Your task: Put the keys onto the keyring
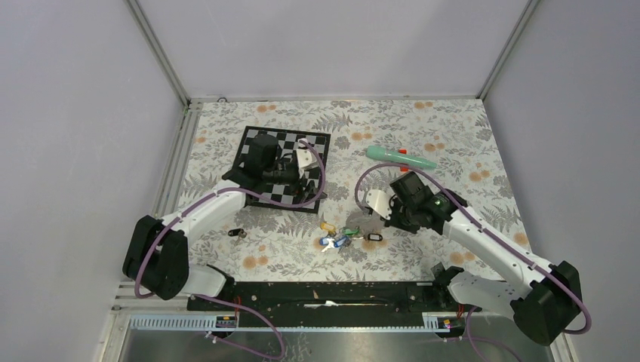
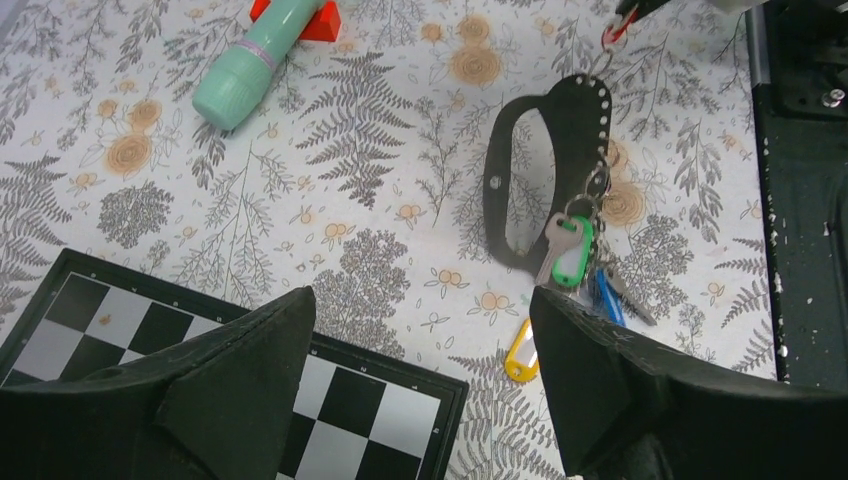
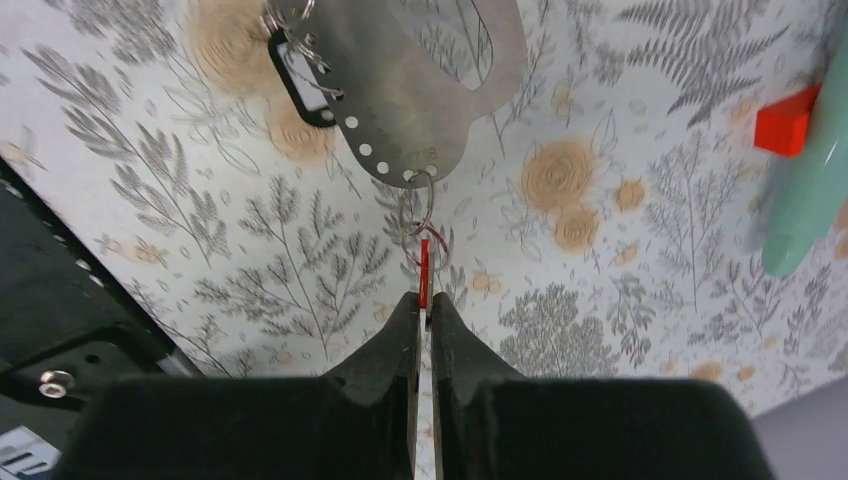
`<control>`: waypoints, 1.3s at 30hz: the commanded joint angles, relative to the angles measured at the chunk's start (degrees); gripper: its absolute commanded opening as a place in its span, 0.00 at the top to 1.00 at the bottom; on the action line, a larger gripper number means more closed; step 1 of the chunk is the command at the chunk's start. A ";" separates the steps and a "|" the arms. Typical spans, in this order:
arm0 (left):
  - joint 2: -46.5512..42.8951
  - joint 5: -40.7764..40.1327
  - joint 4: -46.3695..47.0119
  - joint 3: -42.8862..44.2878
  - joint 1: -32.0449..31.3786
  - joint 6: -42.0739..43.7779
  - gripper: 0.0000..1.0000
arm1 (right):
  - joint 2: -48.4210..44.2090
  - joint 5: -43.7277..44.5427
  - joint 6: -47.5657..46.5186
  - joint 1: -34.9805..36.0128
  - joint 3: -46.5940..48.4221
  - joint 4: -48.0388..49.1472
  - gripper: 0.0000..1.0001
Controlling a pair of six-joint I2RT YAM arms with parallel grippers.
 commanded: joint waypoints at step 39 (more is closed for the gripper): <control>-8.02 -32.18 -29.74 5.06 15.91 14.68 0.01 | 10.07 13.66 -4.09 -6.35 -4.23 4.05 0.48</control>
